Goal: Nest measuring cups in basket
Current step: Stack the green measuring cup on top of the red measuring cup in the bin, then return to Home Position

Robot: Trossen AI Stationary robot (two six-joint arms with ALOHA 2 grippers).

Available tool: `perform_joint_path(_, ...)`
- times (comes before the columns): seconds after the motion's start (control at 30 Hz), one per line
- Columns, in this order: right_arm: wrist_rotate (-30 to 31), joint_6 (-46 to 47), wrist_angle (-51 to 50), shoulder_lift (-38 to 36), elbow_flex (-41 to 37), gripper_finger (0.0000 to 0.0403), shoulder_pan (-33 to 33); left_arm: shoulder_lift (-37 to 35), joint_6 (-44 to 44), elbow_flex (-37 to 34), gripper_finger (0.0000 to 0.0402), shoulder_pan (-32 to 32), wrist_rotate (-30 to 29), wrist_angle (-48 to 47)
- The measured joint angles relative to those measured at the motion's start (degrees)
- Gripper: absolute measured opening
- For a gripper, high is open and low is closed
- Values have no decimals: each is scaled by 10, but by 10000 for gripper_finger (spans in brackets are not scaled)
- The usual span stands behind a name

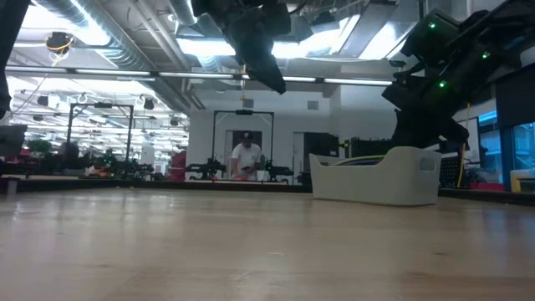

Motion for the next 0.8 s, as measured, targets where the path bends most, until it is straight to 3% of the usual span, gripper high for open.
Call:
perform_joint_path(0.4,0,-117,-39,-42,95,113,0,-43,-2,1,112,-6,6,-10)
perform_joint_path(0.67,-8,-201,-172,-77,228,112,0,-164,-3,-1,112,-14,3,-66)
perform_joint_path(0.8,-7,-234,-224,-97,286,112,0,-263,-11,-49,114,-21,-20,-50)
